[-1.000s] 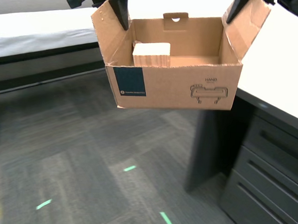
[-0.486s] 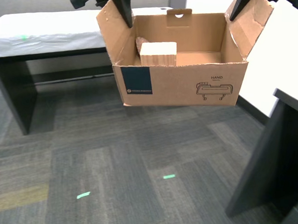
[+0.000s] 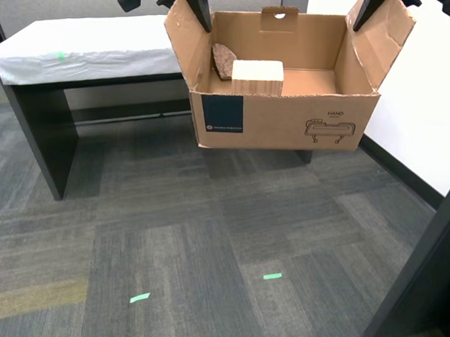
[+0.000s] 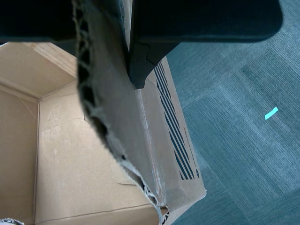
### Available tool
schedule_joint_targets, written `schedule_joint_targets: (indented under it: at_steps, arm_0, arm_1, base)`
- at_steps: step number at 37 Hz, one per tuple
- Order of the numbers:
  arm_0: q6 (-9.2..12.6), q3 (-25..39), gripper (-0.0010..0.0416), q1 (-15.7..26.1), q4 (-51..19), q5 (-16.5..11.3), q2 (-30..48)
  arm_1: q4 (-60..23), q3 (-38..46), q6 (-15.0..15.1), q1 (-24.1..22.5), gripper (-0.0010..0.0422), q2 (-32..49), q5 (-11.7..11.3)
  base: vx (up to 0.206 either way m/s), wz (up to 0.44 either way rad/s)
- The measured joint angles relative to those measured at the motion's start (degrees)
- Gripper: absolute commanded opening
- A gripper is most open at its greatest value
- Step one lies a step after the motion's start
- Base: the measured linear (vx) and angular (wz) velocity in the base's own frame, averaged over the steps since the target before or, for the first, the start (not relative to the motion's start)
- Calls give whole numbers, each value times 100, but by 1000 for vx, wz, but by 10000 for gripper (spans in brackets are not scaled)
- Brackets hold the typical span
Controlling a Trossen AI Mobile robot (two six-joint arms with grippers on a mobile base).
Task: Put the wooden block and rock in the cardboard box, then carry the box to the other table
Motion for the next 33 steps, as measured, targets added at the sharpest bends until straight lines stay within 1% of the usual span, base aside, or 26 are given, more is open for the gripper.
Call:
schedule_joint_targets:
  at_steps: [3,9,14,17,21,27,33]
  arm_0:
    - [-55,0,-1,0,-2,0,-7]
    - [-142,0,-1,0,-48,-11,-11]
    - [-199,0,-1,-2,-140,-166,-11]
    - [-201,0,-1,-2,-146,-173,-11]
    - [-201,0,-1,-4,-149,-173,-11]
    - [-201,0,-1,-4,-149,-175,-11]
    - [-201,0,-1,-4,-151,-175,-11]
  arm_1:
    - [48,0,-35,0,-2,0,0]
    - [48,0,-243,-9,-2,0,0]
    - [52,-2,-295,-9,-2,0,-28]
    - [63,-2,-323,-9,-2,0,-39]
    - [68,-2,-435,-9,-2,0,-39]
    - [72,-2,-457,-9,-2,0,-39]
    - [81,0,-564,-9,-2,0,-68]
  base:
    - [83,-65]
    - [95,-69]
    - [112,-71]
    - [129,-71]
    - [136,-74]
    - [135,-77]
    - [133,-76]
